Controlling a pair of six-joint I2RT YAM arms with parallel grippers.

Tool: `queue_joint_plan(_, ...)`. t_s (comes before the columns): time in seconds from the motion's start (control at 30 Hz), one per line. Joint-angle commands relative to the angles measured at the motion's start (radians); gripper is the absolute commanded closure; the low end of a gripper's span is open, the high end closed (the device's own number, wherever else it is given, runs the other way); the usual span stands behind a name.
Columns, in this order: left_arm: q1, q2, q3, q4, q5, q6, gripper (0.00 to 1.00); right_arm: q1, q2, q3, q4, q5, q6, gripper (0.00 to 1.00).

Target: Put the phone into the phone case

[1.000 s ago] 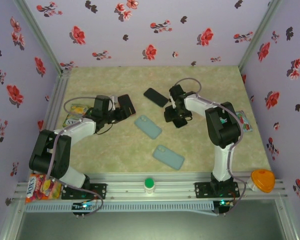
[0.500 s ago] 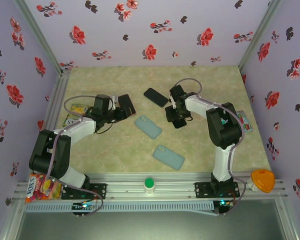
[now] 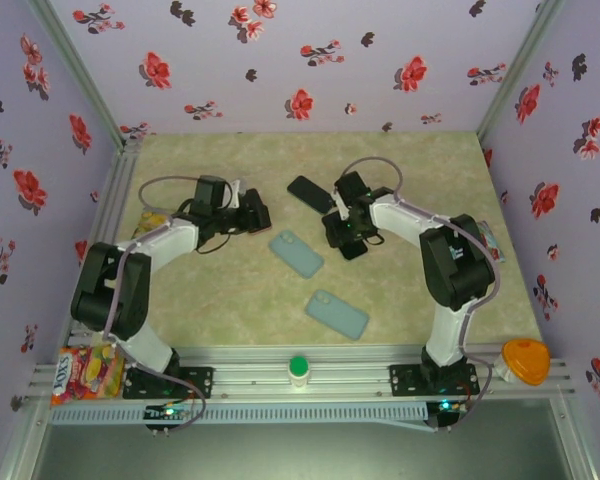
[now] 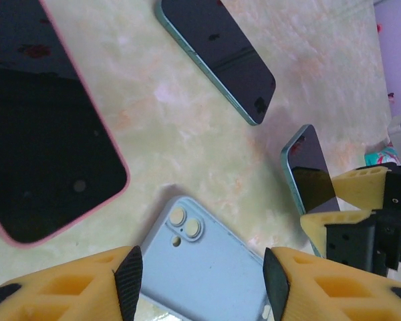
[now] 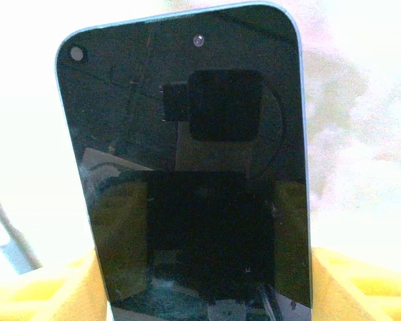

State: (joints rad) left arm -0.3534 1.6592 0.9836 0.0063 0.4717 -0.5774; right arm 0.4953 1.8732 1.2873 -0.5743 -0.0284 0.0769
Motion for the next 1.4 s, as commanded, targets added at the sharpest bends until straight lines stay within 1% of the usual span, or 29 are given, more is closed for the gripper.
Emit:
queue_joint_plan(0.0, -0.005, 0.060, 0.082, -0.066, 0.090, 0.074, 0.45, 0.027, -0.044, -0.012, -0.013, -0.016, -0.029, 0.31)
queue_joint_plan(0.23, -0.016, 0.214, 0.251, -0.160, 0.245, 0.128, 0.45, 0.085, -0.046, -0.007, -0.027, -0.009, -0.043, 0.32)
queue_joint_plan(0.47, -0.055, 0.313, 0.410, -0.335, 0.284, 0.238, 0.44, 0.127, -0.044, 0.010, -0.045, 0.001, -0.052, 0.33)
queue_joint_plan(0.77, -0.076, 0.394, 0.501, -0.460, 0.321, 0.318, 0.44, 0.144, -0.067, 0.021, -0.062, 0.011, -0.067, 0.34)
queue_joint_plan(0.9, -0.082, 0.420, 0.536, -0.504, 0.344, 0.345, 0.45, 0.153, -0.087, 0.022, -0.073, 0.019, -0.072, 0.34)
queue_joint_plan(1.0, -0.087, 0.440, 0.563, -0.534, 0.352, 0.363, 0.48, 0.163, -0.105, 0.019, -0.077, 0.025, -0.075, 0.35)
queue_joint_plan(1.23, -0.098, 0.475, 0.601, -0.561, 0.393, 0.385, 0.47, 0.175, -0.141, 0.007, -0.078, 0.028, -0.077, 0.35)
queue_joint_plan(1.37, -0.101, 0.493, 0.615, -0.565, 0.414, 0.390, 0.45, 0.180, -0.152, 0.006, -0.078, 0.026, -0.078, 0.35)
